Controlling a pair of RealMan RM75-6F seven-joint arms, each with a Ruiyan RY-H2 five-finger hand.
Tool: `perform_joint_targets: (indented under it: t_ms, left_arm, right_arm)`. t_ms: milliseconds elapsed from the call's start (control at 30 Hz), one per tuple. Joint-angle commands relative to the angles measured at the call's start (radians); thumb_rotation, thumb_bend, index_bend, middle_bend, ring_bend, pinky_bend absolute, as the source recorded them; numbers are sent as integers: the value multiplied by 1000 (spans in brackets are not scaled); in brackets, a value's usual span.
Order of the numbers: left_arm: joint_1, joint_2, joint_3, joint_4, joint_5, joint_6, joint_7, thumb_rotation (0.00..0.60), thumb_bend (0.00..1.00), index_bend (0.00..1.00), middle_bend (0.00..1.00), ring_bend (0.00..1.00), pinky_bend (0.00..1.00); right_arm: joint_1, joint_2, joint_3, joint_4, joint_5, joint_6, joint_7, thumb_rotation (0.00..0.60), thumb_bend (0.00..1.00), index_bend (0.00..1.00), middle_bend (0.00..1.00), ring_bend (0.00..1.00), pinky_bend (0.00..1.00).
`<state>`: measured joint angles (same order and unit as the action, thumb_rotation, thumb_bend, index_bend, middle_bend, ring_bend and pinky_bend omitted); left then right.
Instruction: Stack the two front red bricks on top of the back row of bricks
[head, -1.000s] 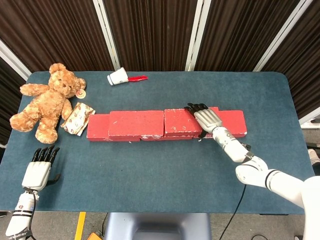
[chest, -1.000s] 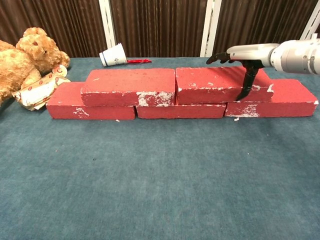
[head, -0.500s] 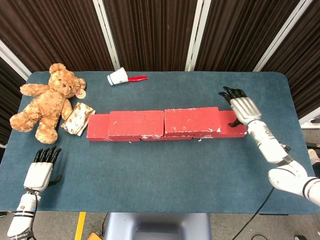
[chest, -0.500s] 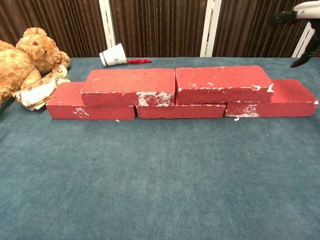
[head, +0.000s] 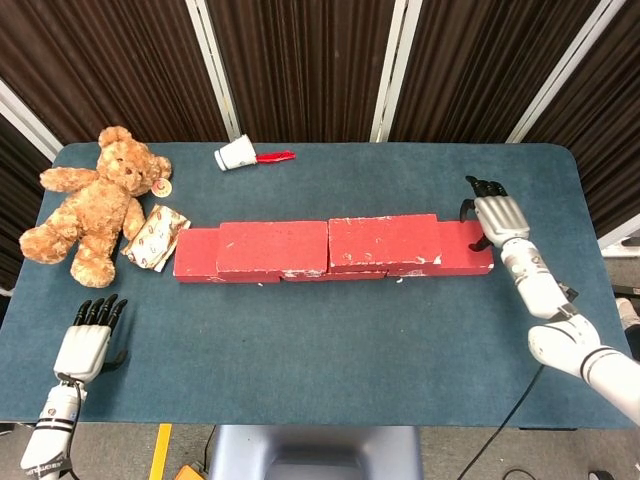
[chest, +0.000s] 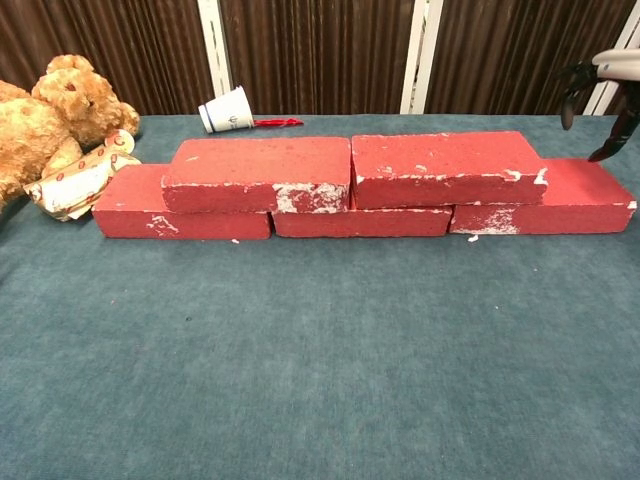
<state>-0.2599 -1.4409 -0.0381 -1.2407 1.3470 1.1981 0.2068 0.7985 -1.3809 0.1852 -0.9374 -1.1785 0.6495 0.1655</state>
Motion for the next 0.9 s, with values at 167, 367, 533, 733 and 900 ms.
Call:
perform_joint_targets:
  t_ms: [167, 367, 533, 733, 900]
  left_arm:
    - [-1, 3, -1, 1, -7, -5, -1, 600, 354, 0, 0, 0, 1]
    - [-1, 4, -1, 2, -8, -7, -2, 600, 352, 0, 0, 0, 1]
    - [-2, 4, -1, 3, -9, -7, -5, 600, 352, 0, 0, 0, 1]
    - [-3, 4, 0, 4, -10, -12, -8, 600, 352, 0, 0, 0, 1]
    - [-5, 6, 0, 3, -13, -19, -13, 600, 351, 0, 0, 0, 1]
  right_arm:
    - [31, -59, 7, 62, -3, -56, 15, 600, 312, 595, 35, 0, 70]
    - [48, -86, 14, 79, 6, -72, -8, 600, 373, 597, 35, 0, 70]
    - [55, -98, 14, 79, 12, -80, -36, 600, 373, 593, 35, 0, 69]
    - [57, -111, 19, 79, 26, -80, -57, 600, 372, 593, 35, 0, 70]
    - [56, -115, 26, 73, 42, -78, -72, 600, 373, 593, 37, 0, 69]
